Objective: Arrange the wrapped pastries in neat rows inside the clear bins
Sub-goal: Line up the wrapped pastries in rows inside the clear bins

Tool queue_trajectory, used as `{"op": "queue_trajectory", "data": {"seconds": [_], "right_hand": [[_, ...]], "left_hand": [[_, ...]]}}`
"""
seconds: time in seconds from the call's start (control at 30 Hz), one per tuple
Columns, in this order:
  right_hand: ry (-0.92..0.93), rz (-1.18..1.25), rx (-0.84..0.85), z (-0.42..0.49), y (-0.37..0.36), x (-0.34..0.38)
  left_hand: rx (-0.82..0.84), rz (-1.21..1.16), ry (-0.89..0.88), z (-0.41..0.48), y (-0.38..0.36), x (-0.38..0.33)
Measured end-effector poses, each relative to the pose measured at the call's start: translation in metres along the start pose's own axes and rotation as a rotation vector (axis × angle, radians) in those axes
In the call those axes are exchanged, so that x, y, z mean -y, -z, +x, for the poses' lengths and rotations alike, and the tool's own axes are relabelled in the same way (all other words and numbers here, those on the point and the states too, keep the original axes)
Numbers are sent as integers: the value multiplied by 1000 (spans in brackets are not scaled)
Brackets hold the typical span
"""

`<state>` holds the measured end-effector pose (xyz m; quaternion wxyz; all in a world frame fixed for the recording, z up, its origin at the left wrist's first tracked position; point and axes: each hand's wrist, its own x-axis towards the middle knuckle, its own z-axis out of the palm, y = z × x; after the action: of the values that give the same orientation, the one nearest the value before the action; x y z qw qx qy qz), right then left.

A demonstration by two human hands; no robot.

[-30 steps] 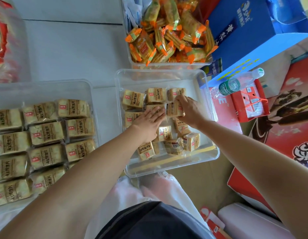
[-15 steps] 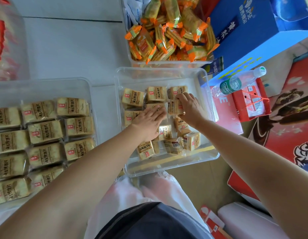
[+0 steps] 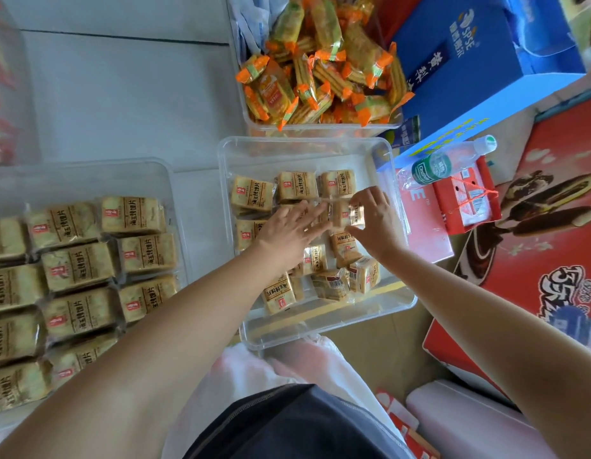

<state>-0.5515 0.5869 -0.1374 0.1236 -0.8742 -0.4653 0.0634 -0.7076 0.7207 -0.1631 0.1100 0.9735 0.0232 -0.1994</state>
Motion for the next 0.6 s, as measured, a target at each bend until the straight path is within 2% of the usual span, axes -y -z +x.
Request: {"op": "queue_trajectory", "data": {"seconds": [0.27, 0.4, 0.53, 0.6], "right_hand": [[20, 147, 21, -10, 6, -2], [37, 160, 60, -12, 10, -4], [-99, 209, -2, -20, 12, 2], [-163, 213, 70, -27, 12, 6]], "left_hand": [[-160, -26, -66, 2, 8, 2], [-96, 23, -102, 10, 11, -2], [-69, -4, -70, 9, 11, 1], [-71, -21, -68, 9, 13, 1]]}}
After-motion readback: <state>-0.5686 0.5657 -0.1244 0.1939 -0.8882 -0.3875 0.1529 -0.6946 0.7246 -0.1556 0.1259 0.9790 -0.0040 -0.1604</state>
